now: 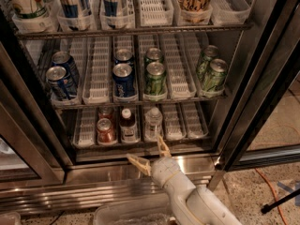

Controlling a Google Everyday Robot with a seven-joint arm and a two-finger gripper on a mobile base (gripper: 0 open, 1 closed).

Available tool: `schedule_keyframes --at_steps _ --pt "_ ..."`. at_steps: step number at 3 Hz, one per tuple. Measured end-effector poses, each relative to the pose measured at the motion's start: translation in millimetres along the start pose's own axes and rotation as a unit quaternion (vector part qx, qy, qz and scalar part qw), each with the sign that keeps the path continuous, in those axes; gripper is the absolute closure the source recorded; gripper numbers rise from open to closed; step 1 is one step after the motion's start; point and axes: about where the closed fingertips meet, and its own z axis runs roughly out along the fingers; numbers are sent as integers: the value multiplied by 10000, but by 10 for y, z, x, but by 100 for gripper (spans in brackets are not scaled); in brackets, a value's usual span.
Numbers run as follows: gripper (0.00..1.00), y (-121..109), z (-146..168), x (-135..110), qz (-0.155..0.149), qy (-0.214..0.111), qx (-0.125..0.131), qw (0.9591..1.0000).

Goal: Pick blue plastic bottle from bottom shelf of fridge

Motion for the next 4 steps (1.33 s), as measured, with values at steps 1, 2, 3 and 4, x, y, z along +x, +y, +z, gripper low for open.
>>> schedule_keyframes --at_steps 1,2,3,4 --pt "44 0 0 0 0 0 0 10000" --pt "37 0 0 0 0 0 0 10000" --pt "39 0 0 0 0 0 -1 10000" --pt "44 2 3 1 -4 1 -1 10000"
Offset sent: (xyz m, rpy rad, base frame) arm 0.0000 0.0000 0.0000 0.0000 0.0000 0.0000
